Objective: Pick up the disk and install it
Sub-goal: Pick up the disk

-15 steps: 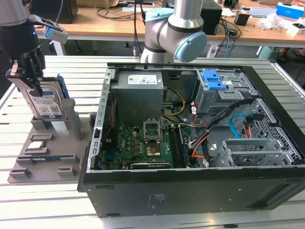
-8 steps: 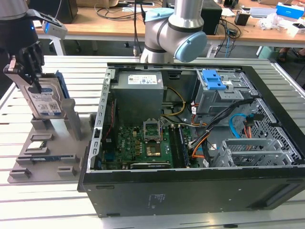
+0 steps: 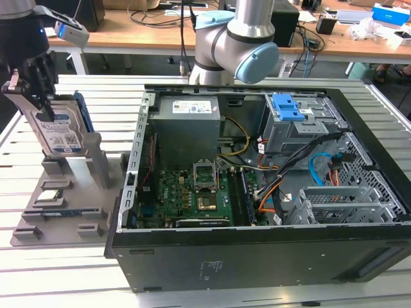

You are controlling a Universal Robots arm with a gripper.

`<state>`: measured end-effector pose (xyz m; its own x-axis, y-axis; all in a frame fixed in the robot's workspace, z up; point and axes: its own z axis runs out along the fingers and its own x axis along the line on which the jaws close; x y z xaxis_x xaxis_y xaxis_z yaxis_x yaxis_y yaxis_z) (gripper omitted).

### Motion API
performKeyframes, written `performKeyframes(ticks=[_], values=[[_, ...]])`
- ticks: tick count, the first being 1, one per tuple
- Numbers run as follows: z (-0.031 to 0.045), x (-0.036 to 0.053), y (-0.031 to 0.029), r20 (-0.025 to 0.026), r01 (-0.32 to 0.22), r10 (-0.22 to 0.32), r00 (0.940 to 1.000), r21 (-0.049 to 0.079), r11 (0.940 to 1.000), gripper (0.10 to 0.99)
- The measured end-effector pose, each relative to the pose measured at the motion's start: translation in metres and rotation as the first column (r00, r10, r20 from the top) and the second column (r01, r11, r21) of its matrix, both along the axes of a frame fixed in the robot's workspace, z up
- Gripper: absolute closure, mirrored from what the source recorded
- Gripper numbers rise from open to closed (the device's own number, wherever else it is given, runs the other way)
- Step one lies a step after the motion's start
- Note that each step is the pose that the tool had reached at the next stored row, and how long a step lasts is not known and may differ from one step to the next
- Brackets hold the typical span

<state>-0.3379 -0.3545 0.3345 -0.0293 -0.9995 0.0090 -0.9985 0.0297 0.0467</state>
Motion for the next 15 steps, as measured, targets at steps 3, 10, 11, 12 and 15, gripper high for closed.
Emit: performKeyframes(ticks=[3,10,11,12,15], values=[[0.0038,0.0003,0.0001,0.0000,0.000,0.000,1.0000,0.000,1.0000,0.725],[0.0133,0.0012,0.0001,-0.0002,0.000,0.000,1.0000,0.000,1.0000,0.725],[0.0146,0.0014,0.0001,-0.0002,0.000,0.000,1.0000,0.000,1.0000,0.725],[0.0163,0.0016,0.0001,-0.0003,0.000,0.000,1.0000,0.000,1.0000,0.725],[0.0206,0.0023,0.0001,-0.0005,0.000,0.000,1.0000,0.000,1.0000,0.725]])
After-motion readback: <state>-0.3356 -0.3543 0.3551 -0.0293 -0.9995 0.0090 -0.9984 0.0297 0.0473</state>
